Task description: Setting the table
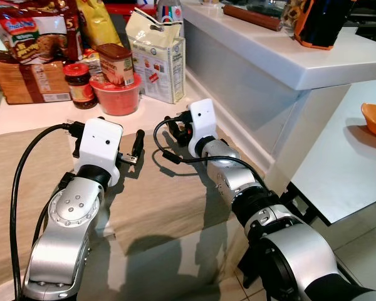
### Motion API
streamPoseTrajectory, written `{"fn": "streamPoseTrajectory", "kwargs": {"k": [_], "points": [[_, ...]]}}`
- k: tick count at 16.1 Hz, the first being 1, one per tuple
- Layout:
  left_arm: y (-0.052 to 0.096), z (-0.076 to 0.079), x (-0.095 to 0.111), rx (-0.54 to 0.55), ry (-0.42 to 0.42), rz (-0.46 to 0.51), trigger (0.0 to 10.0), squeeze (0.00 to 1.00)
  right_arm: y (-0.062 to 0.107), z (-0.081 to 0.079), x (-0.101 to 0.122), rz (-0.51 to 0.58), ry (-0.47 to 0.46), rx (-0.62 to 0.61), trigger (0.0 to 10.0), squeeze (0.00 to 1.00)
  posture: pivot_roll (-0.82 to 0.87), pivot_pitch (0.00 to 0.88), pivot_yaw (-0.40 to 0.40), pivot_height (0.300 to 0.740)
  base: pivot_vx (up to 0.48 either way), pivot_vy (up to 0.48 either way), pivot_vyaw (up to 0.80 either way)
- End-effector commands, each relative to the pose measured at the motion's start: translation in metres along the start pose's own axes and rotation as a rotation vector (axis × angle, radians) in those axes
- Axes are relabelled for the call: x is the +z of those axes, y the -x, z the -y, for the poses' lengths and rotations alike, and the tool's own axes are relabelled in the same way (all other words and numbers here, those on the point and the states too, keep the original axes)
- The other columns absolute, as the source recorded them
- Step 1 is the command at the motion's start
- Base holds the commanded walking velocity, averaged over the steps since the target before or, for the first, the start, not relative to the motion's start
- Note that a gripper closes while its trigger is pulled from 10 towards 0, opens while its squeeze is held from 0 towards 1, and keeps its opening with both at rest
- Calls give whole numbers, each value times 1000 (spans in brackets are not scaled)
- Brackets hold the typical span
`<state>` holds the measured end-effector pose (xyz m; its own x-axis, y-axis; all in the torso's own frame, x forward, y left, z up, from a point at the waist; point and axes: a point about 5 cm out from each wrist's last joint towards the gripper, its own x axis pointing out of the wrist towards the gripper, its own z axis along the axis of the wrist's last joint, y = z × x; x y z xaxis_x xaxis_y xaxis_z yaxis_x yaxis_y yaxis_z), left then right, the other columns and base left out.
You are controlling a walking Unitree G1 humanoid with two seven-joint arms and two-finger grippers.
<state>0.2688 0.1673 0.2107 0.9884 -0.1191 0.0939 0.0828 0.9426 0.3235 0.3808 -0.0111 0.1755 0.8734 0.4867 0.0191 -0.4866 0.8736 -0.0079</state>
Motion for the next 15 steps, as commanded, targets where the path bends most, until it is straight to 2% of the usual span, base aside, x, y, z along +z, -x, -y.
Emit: {"fn": "streamPoseTrajectory", "kwargs": {"k": [1,3,6,7,8,12,15], "points": [[-1,4,2,-22,-6,6,10000,0,0,3,-5,-31,-45,-54,10000,1000,152,0,-38,732,0,0,0],[0,4,2,-22,-7,6,10000,0,2,13,-7,-47,-45,-130,10000,1000,155,0,-38,732,0,0,0],[0,4,2,-23,-5,7,10000,0,2,13,-10,-69,-35,-124,10000,1000,156,0,-37,732,0,0,0],[0,4,3,-21,-6,4,10000,0,2,11,-12,-86,5,-116,10000,659,155,0,-36,732,0,0,0],[0,4,3,-20,-7,3,10000,0,2,11,-13,-90,11,-112,10000,0,155,0,-36,732,0,0,0],[0,5,2,-23,-5,1,10000,0,-2,9,-6,-90,16,-116,10000,0,159,0,-37,732,0,0,0],[4,6,3,-19,-4,-1,10000,0,-11,3,15,-57,19,-100,10000,0,201,0,-53,732,0,0,0]]}}
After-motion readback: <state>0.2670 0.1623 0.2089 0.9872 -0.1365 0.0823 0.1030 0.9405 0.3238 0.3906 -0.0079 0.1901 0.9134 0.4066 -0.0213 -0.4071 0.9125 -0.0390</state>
